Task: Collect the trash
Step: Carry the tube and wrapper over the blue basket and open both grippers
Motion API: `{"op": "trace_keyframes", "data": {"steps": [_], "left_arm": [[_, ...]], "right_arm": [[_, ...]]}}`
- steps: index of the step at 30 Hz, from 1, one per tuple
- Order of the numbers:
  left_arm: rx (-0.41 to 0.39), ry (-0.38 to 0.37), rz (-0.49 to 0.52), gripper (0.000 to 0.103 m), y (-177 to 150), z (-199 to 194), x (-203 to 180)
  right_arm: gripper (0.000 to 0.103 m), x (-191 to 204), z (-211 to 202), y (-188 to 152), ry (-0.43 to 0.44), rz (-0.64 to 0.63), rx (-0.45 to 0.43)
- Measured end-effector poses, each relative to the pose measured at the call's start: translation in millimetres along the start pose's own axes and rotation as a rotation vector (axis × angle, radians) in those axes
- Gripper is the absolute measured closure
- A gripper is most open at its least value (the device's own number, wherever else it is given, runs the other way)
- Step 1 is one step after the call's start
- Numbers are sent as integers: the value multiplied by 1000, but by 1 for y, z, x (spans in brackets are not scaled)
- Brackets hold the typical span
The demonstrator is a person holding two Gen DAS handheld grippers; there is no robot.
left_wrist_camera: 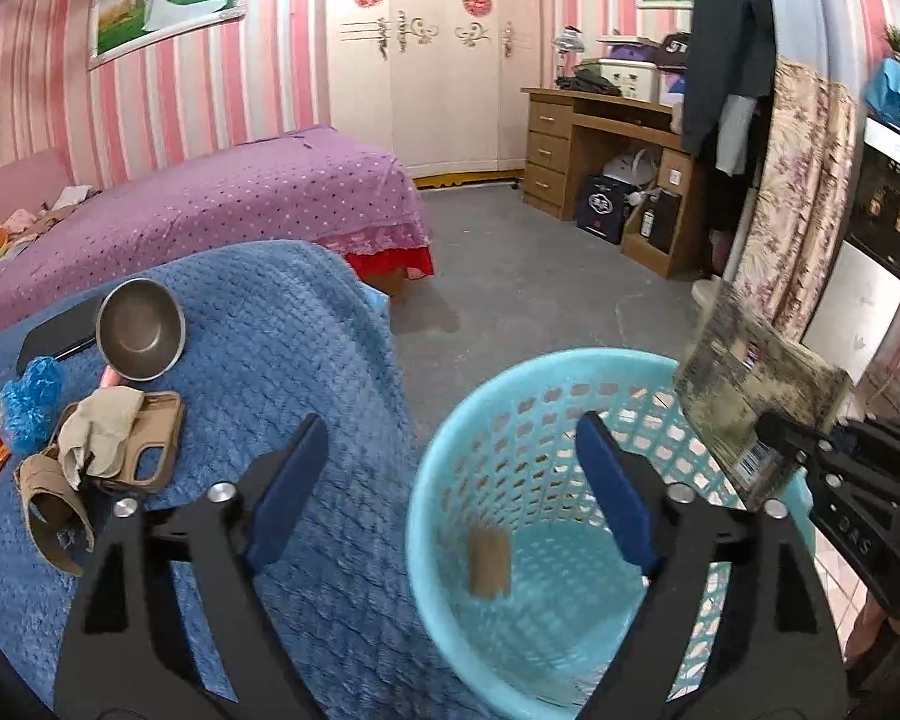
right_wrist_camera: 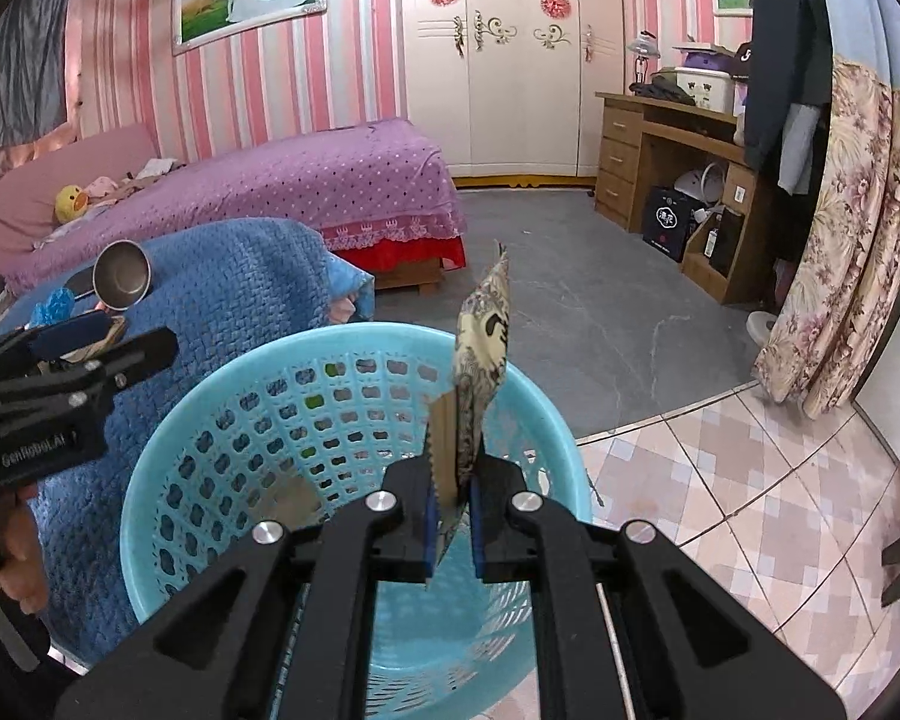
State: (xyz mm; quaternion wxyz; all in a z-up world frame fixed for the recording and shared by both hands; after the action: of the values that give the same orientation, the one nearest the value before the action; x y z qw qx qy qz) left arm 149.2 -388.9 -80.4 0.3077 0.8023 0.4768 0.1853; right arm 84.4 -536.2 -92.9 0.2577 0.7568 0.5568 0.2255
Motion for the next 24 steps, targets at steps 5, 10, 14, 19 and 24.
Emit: {"op": "trace_keyframes", "data": {"steps": [5, 10, 14, 19, 24], "left_arm": [[-10, 60, -37, 6, 0, -6, 32], [-9, 79, -77, 6, -4, -11, 59], [-19, 103, -83, 6, -5, -21, 72], [-39, 125, -91, 6, -9, -37, 93], [-53, 152, -109, 6, -14, -56, 118]], "right_arm": [[95, 1, 1, 1, 5, 3, -1], [95, 12, 5, -1, 0, -3, 2], [91, 18, 8, -2, -28, -8, 12], [34, 21, 9, 2, -67, 20, 5], [13, 29, 3, 8, -91, 54, -27]]}}
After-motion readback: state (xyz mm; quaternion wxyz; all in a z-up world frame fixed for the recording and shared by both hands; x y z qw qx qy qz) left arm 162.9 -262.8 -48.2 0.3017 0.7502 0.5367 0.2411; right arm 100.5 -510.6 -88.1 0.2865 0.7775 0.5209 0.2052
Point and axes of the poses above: each gripper's, at about its wrist camera, not at the fingertips, and z roughly the way its jaws point, x to its left, y to its top, the point moved 10 cm from there along z, roughly the way its jaws point, and after that the axes turned 13 degrees about x, right-handed, at the moved point
